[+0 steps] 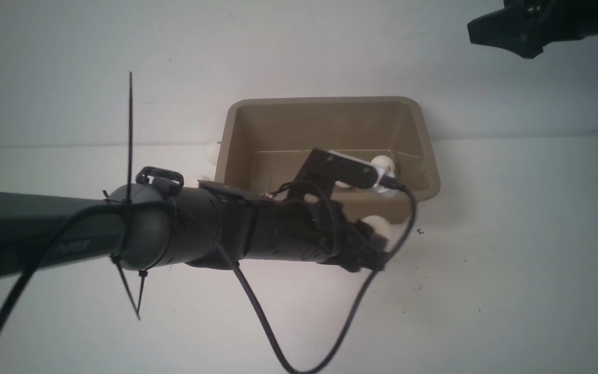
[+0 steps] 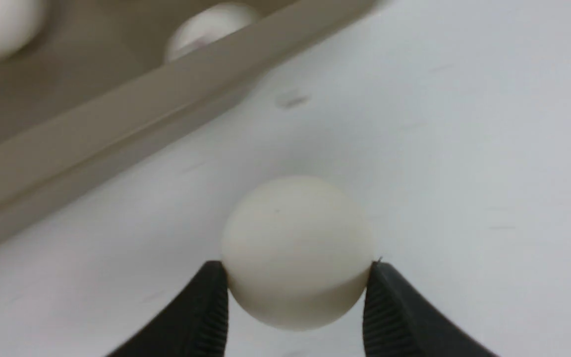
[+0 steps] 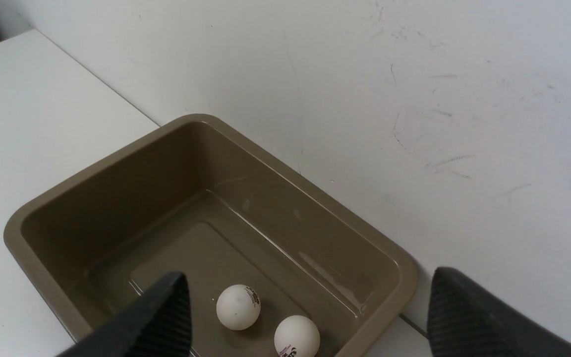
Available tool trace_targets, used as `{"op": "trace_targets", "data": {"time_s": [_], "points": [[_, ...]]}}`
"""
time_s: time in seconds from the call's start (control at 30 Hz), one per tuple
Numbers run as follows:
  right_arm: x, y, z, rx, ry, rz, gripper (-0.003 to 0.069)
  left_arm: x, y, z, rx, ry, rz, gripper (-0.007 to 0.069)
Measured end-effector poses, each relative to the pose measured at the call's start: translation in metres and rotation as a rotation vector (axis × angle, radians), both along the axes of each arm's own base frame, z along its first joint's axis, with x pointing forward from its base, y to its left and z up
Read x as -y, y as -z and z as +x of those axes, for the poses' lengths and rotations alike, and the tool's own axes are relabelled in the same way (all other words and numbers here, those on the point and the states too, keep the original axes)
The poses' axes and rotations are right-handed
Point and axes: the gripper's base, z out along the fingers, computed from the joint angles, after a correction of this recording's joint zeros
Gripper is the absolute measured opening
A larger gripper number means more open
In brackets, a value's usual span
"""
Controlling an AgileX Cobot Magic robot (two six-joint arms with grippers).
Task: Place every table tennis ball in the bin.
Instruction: Use the left arm to clamp the table tennis ball closest to it, then use the left arm to put the table tennis ball into the box
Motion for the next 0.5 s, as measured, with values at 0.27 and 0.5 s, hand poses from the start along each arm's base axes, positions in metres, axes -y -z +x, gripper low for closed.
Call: {"op": "trace_targets", "data": {"time_s": [0.27, 0.5], "points": [[0.0, 0.0, 0.0, 0.0, 0.0, 0.0, 0.0579, -0.004, -0.042, -0.008, 0.232, 0.078, 0.066, 0.0313], [0.0, 0.0, 0.0, -0.002, -0.002, 0.001, 0.0579, -0.082, -0.04, 0.049, 0.294, -0.169, 0.217, 0.0313]]}}
